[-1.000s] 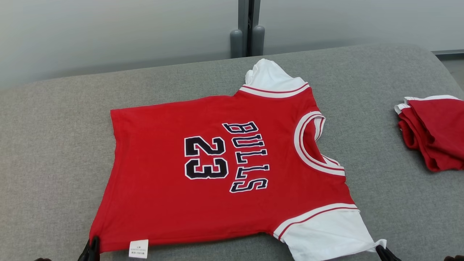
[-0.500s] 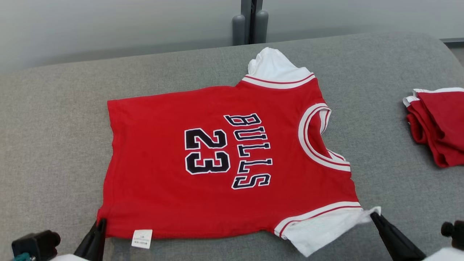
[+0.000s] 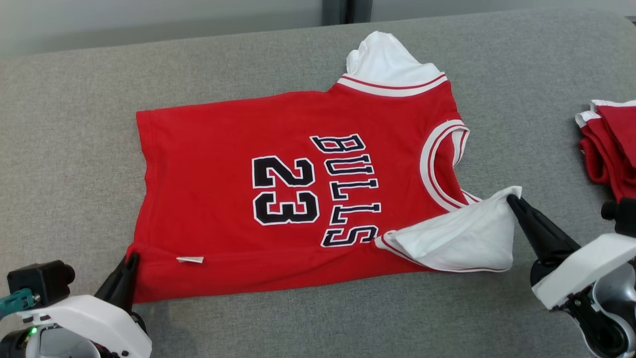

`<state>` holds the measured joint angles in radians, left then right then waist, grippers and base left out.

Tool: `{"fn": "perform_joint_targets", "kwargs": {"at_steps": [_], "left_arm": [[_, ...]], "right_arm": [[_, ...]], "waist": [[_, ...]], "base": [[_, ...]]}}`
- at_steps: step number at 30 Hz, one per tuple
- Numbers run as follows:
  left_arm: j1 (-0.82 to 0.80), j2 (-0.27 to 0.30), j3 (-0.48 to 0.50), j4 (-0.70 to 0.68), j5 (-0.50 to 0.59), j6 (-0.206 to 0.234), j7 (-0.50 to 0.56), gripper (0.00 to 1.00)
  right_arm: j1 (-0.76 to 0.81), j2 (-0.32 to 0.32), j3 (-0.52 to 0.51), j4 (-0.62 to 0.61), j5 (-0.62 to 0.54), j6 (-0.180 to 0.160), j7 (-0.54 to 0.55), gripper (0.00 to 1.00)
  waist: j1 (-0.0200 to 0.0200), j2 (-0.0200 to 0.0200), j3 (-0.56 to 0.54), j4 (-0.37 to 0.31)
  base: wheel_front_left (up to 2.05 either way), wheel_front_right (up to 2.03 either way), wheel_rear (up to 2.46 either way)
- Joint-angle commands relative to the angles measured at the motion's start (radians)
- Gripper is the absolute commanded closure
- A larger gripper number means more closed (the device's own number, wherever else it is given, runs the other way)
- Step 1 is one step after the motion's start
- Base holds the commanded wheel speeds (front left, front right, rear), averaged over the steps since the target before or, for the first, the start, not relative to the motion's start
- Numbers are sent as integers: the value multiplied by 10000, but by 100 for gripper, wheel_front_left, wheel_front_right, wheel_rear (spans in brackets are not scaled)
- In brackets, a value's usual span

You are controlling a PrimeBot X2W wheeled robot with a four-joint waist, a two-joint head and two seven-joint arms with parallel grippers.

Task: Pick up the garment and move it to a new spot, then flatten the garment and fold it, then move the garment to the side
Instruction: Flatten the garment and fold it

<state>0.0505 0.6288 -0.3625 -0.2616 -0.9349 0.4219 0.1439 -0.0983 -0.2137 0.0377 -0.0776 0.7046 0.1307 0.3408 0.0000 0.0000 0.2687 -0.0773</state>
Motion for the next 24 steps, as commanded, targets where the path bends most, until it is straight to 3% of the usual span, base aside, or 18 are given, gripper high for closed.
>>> {"fn": "perform_joint_targets", "kwargs": {"at_steps": [1, 7, 16, 17, 18, 19, 24], "left_arm": [[-315, 8, 92, 60, -8, -57, -55, 100], [-913, -226, 88, 543, -59, -223, -118, 100], [-1093, -693, -2, 1181, -274, -484, -372, 100], [-1134, -773, -3, 1236, -282, -544, -468, 70], [-1166, -847, -6, 1301, -273, -601, -548, 17], [-1203, -915, -36, 1367, -236, -663, -644, 0], [-1274, -1400, 139, 1637, 48, -786, -1753, 0]], "right_arm": [[-418, -141, 78, 347, 121, 4, -149, 100], [-1922, -580, 736, 1965, 464, 2, -943, 100], [-2867, -886, 1614, 3148, 1006, 4, -2126, 100], [-2923, -903, 1708, 3258, 1117, 4, -2248, 73], [-2959, -952, 1787, 3351, 1141, 4, -2430, 33], [-2995, -1008, 1839, 3389, 1142, 4, -2666, 0], [-2794, -1025, 1834, 3437, 842, 4, -4175, 0]], "waist": [[0, 0, 227, 67], [0, 0, 829, 195], [0, 0, 1195, 307], [0, 0, 1208, 329], [0, 0, 1217, 355], [0, 0, 1220, 381], [0, 0, 1093, 446]], "base": [[0, 0, 0], [0, 0, 0], [0, 0, 0], [0, 0, 0], [0, 0, 0], [0, 0, 0], [0, 0, 0]]}}
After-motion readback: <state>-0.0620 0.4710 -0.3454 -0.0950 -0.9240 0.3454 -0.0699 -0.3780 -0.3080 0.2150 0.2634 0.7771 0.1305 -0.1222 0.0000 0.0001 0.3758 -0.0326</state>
